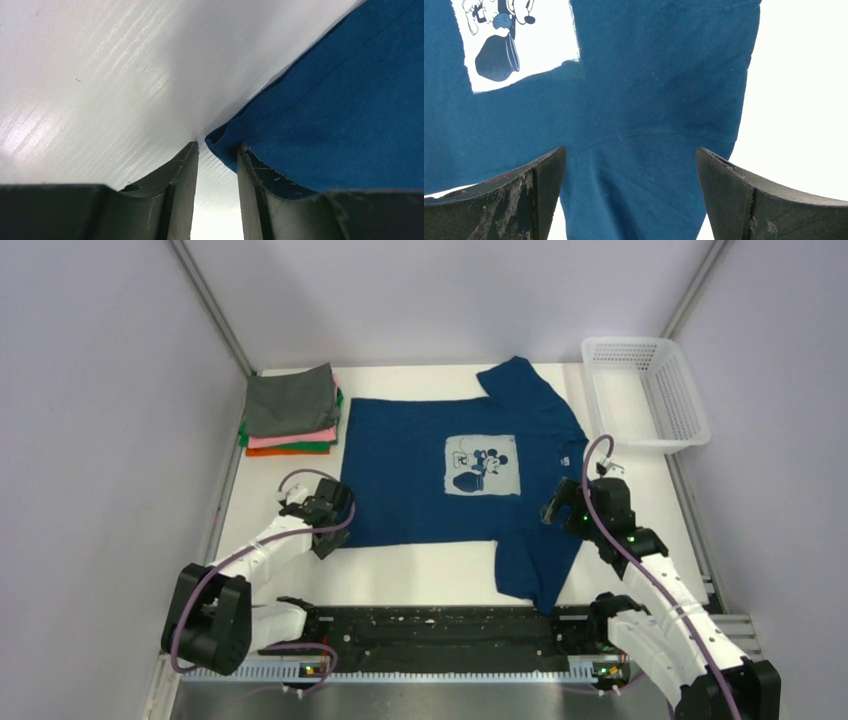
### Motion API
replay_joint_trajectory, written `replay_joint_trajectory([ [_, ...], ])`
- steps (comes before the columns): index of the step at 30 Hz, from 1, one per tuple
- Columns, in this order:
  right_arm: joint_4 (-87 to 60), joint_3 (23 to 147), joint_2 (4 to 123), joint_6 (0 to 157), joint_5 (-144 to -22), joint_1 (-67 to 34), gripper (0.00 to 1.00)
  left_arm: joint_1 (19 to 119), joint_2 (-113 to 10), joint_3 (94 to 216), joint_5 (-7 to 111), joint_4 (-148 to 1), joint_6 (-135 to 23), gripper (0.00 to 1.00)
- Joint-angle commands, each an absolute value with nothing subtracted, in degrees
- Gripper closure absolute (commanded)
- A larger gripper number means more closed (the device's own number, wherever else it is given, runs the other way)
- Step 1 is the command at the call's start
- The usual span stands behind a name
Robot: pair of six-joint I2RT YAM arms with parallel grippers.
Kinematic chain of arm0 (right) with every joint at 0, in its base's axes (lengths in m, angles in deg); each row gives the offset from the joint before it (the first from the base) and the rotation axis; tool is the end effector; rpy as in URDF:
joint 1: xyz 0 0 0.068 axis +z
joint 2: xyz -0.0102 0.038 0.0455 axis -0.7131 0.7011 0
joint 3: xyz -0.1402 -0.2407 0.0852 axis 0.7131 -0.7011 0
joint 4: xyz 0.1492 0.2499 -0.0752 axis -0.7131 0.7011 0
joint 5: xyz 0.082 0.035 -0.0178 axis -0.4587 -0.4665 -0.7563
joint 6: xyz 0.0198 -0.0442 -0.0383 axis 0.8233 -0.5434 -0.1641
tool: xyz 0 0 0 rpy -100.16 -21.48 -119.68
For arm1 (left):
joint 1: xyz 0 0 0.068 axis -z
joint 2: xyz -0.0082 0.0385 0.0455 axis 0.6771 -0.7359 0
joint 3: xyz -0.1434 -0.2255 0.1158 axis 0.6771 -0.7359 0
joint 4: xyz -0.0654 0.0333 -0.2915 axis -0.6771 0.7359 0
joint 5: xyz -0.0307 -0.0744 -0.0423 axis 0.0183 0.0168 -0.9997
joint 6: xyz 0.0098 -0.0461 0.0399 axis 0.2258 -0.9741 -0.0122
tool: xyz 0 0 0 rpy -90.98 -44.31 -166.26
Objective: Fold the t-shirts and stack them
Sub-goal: Grab the side of the flattened tshirt closest away from the robot with both arms
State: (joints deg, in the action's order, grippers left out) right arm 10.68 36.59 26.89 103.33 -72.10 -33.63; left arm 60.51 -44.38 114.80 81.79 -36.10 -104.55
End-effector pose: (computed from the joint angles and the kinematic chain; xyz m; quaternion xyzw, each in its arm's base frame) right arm 0.1952 0.0382 0.2047 0.1674 0.8972 0.1257 0.3889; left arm 0.2133 -0.0512 0.1434 -0.3765 0.8951 0.0459 0.2343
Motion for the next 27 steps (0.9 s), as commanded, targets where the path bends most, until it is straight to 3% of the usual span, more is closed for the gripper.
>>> replay_joint_trajectory([
  [1, 11.7, 38.9, 25.9, 101.8, -71.4, -33.7, 0.01, 60.5, -47.7, 115.4, 82.1, -39.9, -105.0, 0.65],
  [3, 12.5, 39.3, 25.8, 101.7, -70.6, -33.7, 0.01, 60.4, -48.7, 115.4, 81.2, -41.0, -104.6, 0.79],
  [5, 13.0, 39.6, 25.7, 101.6, -70.7, -33.7, 0.01, 60.4, -49.2, 115.4, 81.0, -41.2, -104.7, 1.0],
  [16, 21.8, 44.6, 28.3, 100.9, -72.7, -30.7, 0.08, 60.5, -44.6, 115.1, 84.7, -39.8, -102.0, 1.0],
  [23, 30.9, 47.4, 32.4, 110.6, -64.2, -9.0, 0.15, 60.5, -43.9, 115.0, 84.0, -41.1, -100.2, 1.0],
  [27, 36.3, 46.3, 34.6, 117.5, -62.3, -1.2, 0.25, 60.5, -42.7, 114.5, 83.6, -41.3, -100.2, 1.0],
])
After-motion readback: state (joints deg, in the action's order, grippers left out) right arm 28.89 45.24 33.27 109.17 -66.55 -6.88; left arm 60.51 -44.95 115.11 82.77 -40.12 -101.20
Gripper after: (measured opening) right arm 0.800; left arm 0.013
